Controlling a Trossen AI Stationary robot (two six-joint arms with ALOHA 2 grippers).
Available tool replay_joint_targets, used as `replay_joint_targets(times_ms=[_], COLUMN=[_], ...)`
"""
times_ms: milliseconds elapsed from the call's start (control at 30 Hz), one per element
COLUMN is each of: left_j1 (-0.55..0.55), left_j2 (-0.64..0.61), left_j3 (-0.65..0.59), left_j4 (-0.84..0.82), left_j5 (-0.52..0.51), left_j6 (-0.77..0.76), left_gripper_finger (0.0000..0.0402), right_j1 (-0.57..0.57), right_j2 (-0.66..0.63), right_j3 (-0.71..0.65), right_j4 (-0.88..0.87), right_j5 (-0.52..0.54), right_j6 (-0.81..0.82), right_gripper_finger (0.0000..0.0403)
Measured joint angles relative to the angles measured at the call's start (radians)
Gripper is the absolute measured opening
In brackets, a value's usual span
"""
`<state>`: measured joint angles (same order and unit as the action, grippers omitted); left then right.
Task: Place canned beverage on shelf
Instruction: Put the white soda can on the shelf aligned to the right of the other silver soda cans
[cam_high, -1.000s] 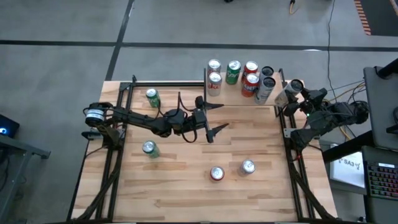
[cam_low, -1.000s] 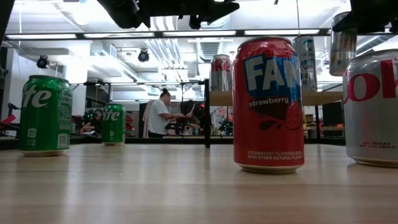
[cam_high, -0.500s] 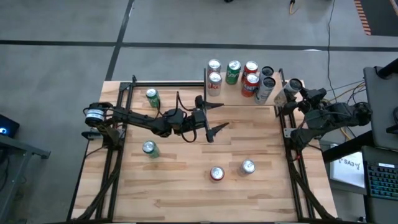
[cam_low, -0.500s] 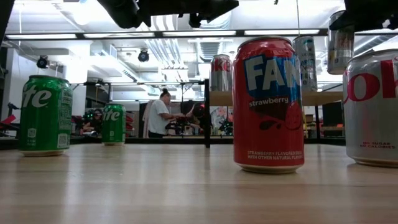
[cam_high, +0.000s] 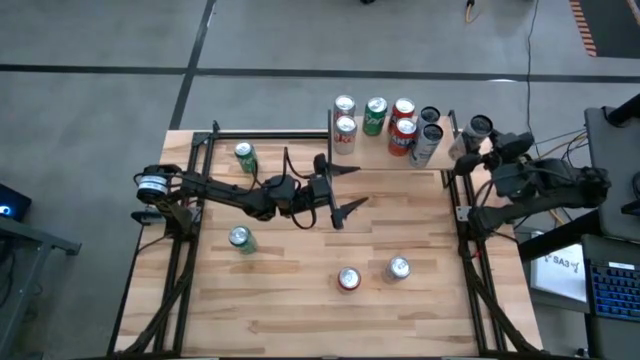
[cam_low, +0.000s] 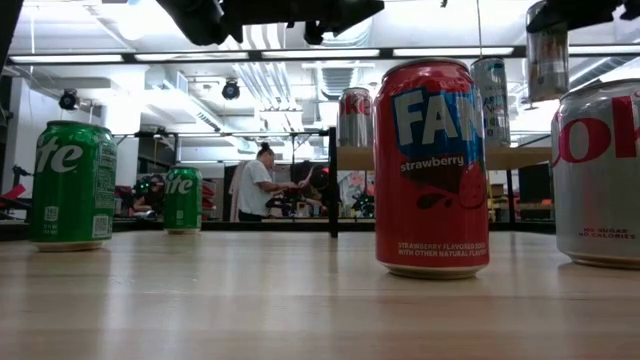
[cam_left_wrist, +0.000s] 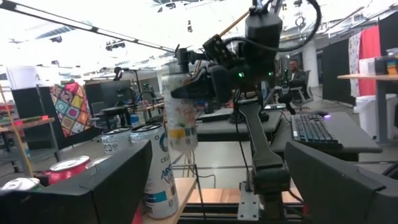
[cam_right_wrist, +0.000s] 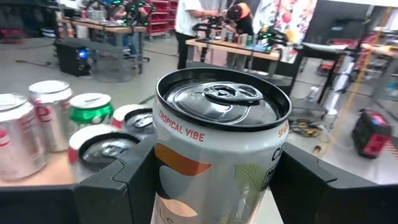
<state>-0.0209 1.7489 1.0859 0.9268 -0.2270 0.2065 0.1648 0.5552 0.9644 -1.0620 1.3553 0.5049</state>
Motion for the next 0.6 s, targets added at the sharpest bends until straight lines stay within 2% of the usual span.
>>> replay_joint_targets(times_ms=[167, 467, 600], left_j1=[-0.01, -0.021, -0.022], left_j2=[0.0, -0.011, -0.027], left_j3=[0.0, 0.0, 0.0], left_j4=[-0.007, -0.009, -0.007], left_j5=[0.001, 0.001, 0.001], left_j6=[-0.031, -0.032, -0.032], left_gripper_finger=[0.0352, 0.0352, 0.0352], right_j1=[-0.044, -0.089, -0.09], right_j2=[0.008, 0.009, 0.01], right_j3=[0.012, -0.016, -0.028], right_j4=[-0.031, -0.034, -0.087], right_j5=[-0.006, -0.053, -0.058], right_j6=[0.016, 0.147, 0.207], right_gripper_finger=[0.023, 0.023, 0.023])
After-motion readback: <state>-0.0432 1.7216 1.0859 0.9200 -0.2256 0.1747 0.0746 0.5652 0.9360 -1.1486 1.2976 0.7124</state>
